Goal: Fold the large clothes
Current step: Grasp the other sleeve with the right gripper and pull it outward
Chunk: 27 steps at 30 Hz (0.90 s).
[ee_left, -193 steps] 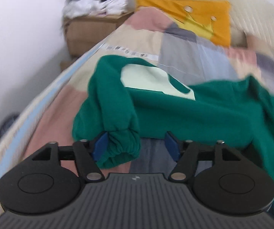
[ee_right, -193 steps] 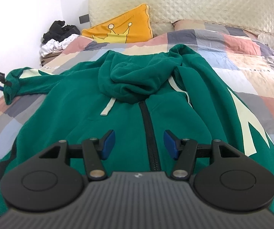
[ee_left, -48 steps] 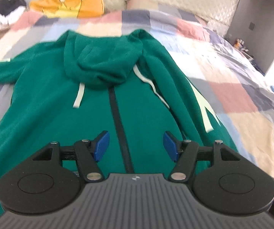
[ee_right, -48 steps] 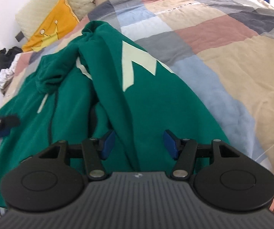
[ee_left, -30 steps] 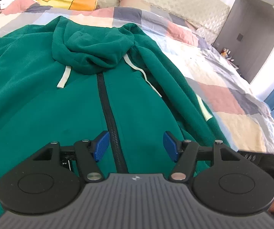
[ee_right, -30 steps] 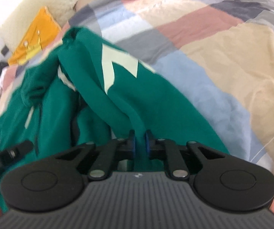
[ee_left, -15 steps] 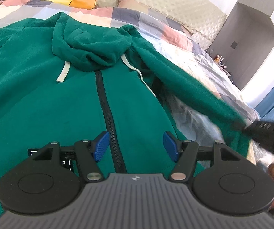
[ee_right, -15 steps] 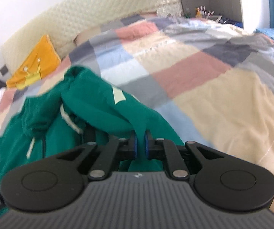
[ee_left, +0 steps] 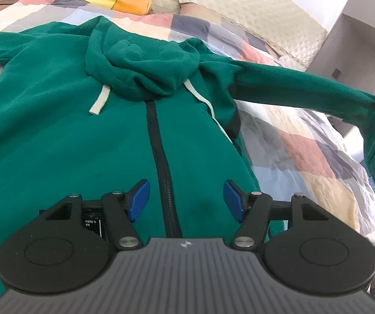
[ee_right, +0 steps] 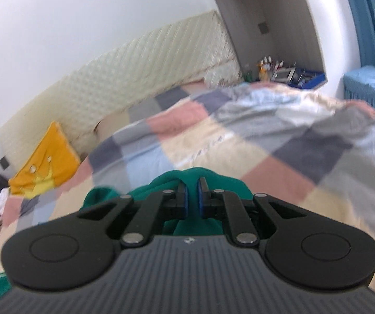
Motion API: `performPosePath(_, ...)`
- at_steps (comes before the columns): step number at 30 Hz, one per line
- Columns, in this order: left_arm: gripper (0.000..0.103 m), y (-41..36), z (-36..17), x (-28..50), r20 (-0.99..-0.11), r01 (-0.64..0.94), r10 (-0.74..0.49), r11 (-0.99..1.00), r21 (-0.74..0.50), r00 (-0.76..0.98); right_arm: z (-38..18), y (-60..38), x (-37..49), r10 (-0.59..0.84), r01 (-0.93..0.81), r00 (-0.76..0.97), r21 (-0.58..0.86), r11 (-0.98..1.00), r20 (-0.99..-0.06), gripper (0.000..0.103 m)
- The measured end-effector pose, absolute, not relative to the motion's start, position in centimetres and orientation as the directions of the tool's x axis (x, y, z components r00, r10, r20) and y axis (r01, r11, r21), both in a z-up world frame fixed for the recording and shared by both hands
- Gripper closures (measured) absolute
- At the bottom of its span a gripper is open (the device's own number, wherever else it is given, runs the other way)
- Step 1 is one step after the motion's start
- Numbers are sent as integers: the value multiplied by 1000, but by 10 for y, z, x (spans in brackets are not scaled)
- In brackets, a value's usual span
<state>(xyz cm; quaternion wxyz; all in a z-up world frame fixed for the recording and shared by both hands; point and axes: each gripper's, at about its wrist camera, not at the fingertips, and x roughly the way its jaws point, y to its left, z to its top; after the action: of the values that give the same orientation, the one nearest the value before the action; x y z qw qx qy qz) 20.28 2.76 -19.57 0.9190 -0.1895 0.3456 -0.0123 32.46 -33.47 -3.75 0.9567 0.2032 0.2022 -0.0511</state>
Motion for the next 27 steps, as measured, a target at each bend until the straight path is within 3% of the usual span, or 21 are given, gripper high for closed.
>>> performPosePath(6, 35, 30, -203, 215, -647, -118, -148, 929, -350, 748, -56, -373, 404, -95, 274, 871, 316, 908, -482, 93)
performPosePath(14, 35, 35, -202, 252, -609, -73, -105, 963, -260, 786, -138, -437, 508, -111, 435, 756, 368, 822, -646, 93)
performPosePath(21, 35, 49, -230, 281, -664, -109, -119, 950, -291, 739, -191, -443, 545, -96, 427, 720, 330, 842, -687, 92)
performPosePath(25, 35, 46, -231, 285, -658, -98, -117, 955, -280, 744, -200, -453, 541, -26, 385, 731, 380, 841, -682, 89)
performPosePath(27, 35, 47, -232, 284, -656, -96, -122, 953, -286, 745, -198, -461, 533, 26, 354, 740, 422, 835, -672, 82)
